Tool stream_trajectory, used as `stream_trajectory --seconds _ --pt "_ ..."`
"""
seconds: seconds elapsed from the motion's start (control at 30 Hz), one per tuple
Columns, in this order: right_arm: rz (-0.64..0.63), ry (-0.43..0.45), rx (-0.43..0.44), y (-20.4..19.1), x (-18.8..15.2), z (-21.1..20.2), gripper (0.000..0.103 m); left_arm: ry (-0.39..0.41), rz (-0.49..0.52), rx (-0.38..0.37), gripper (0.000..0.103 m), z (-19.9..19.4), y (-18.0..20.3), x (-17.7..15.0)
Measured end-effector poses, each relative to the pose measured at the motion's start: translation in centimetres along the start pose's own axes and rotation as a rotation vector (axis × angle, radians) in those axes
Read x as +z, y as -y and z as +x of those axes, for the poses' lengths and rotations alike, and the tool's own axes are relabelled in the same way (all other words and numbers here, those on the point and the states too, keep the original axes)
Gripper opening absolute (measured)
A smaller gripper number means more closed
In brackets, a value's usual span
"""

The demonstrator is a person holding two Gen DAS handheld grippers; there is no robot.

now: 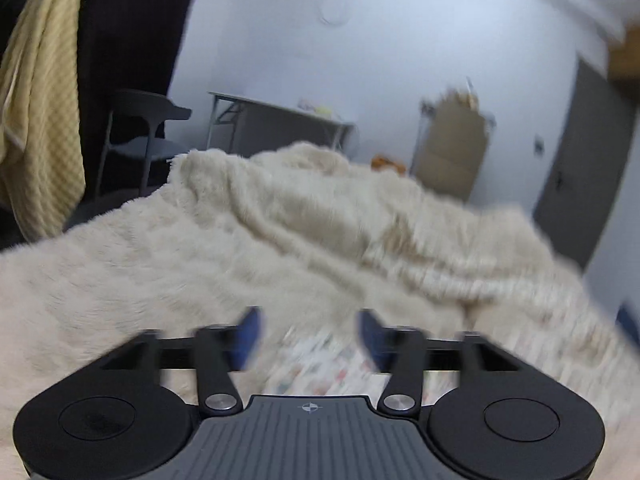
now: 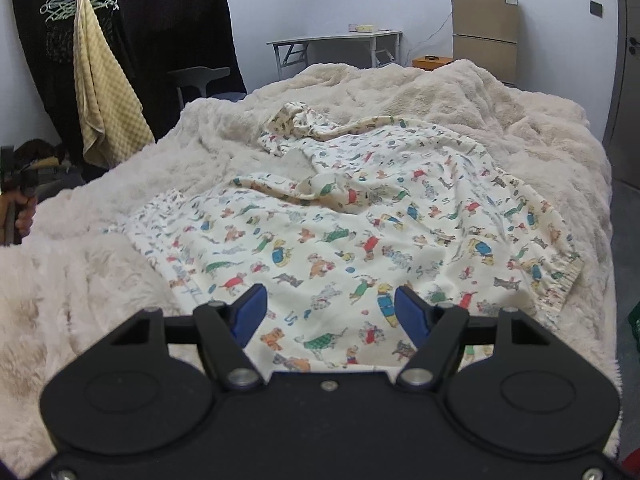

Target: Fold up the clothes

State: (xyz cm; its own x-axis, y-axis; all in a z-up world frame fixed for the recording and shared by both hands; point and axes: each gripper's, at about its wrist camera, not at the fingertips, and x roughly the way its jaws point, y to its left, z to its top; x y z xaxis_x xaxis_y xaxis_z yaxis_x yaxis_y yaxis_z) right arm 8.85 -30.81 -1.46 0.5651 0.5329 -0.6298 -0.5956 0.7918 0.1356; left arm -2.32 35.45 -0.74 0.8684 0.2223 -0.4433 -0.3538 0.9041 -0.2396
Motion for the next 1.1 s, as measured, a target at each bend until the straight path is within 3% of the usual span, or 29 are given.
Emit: stream_trajectory --seconds 0.07,0.2,0.3,0.47,0.53,0.63,0.77,0.87,0.97,1.03,1.1 --pt "0.005 -0.006 0.001 -0.3 -0.1 0.6 0.069 0.001 -0.037 0.002 0.073 1.6 0.9 1.4" --pt "0.004 -0.019 0.005 -0.5 -0.4 1.3 0.069 -0.068 -0.101 -0.069 0.078 7.7 3.9 4.4" --pt "0.017 -0.013 -0.001 -0.3 -0.4 1.4 0.069 -0.113 -0.032 -0.012 0.078 12.3 6.7 6.8" --pt "0.047 0.009 -0.003 0.5 -0.5 1.3 0.069 -0.159 0.024 0.154 0.079 20.2 9.6 11.5" --pt "0.055 0.015 -0.017 0.9 -0.7 1.4 0.069 -0.182 0.031 0.183 0.079 22.6 9.9 12.5" --pt "0.052 0.016 -0.056 1.5 -1.0 1.4 0.069 -0.224 0.003 0.169 0.079 25.7 10.9 13.3" --pt "0.082 0.026 -0.046 2.6 -0.6 1.5 0.069 -0.305 -0.18 0.062 0.08 30.7 11.1 12.8" --pt "0.113 0.029 -0.07 3.8 0.1 2.0 0.069 -0.392 -0.461 0.017 0.08 35.8 10.1 10.5" --pt "0.145 0.041 -0.078 4.8 1.0 2.3 0.069 -0.435 -0.63 -0.004 0.076 39.8 9.7 7.9" --pt "0.166 0.054 -0.075 5.4 1.8 2.2 0.069 -0.492 -0.737 -0.062 0.064 42.9 9.9 5.5" --pt "0.182 0.064 -0.078 5.9 2.4 2.0 0.069 -0.527 -0.824 -0.099 0.062 44.8 10.4 3.3"
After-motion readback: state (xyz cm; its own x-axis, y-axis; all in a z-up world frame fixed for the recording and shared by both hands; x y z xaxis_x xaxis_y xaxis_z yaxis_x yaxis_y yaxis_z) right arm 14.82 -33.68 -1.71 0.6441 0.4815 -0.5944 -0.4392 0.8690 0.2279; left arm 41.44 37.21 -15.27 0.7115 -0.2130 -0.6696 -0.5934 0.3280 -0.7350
